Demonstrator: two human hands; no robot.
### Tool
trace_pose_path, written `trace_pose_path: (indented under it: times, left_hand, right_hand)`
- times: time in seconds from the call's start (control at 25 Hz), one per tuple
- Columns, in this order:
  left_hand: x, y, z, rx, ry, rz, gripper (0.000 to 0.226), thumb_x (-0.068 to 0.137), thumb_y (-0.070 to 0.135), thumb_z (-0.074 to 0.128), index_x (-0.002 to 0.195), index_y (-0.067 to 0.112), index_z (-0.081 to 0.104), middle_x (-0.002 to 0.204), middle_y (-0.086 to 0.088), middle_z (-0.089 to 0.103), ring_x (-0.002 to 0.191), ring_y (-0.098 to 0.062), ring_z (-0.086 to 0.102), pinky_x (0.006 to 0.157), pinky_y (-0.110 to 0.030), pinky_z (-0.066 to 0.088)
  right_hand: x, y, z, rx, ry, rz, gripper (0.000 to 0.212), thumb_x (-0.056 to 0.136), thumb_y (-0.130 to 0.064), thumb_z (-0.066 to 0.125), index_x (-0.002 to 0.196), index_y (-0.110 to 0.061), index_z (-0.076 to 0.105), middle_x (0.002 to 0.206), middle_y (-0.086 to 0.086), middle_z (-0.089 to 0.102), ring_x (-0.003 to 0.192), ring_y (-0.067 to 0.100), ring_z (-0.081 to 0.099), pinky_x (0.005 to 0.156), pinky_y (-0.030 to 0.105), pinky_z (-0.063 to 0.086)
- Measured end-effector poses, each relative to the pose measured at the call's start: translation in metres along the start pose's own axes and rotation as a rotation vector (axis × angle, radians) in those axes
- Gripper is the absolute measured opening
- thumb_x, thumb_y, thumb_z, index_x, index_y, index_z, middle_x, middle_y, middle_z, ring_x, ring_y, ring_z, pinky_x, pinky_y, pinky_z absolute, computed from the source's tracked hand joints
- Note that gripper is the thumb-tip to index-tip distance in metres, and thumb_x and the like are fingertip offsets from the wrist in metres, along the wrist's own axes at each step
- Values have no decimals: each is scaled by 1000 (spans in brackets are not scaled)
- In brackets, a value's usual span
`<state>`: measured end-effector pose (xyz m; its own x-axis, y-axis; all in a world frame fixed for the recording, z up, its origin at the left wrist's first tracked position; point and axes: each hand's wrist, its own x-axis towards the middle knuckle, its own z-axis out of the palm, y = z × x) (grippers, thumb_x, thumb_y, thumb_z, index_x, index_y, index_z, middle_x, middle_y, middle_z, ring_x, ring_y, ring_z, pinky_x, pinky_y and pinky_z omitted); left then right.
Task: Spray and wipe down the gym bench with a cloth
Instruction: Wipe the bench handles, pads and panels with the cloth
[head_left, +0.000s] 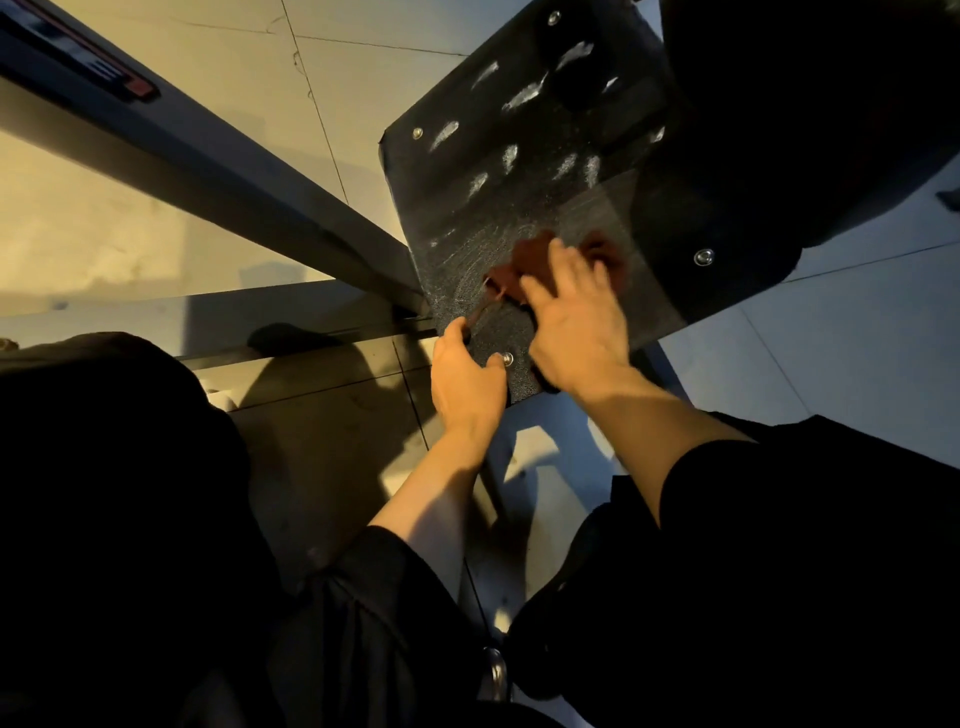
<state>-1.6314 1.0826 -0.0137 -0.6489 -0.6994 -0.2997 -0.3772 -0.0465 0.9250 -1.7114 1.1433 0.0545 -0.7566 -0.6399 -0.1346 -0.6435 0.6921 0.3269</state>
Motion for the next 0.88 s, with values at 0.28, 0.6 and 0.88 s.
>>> trace_pose_path:
  times: [0.28, 0.6, 0.88]
  left_hand:
    - [1, 2, 7, 13, -62, 67, 62, 82, 3, 65, 139, 15, 46, 129, -9, 53, 117, -23, 54, 100, -34, 44]
    - [10, 20, 4, -23, -94, 119, 51, 90, 2, 60, 138, 11, 47, 135, -9, 51, 116, -16, 56, 95, -22, 41]
    - [16, 32, -5, -183, -206, 74, 41, 96, 12, 53, 136, 17, 48, 118, -2, 61, 107, -17, 60, 97, -32, 49]
  right_hand:
    - [-12, 6, -2, -9, -100, -191, 59, 94, -26, 48, 150, -30, 30, 162, 9, -1, 149, 26, 2, 121, 41, 3]
    - [-13, 24, -10, 38, 99, 161, 64, 89, -24, 53, 149, -22, 31, 160, 17, 6, 147, 32, 7, 121, 46, 6]
    - [-18, -6, -15, 662, -22, 47, 50, 94, -6, 49, 142, -20, 46, 158, 5, 23, 143, 25, 23, 118, 37, 20]
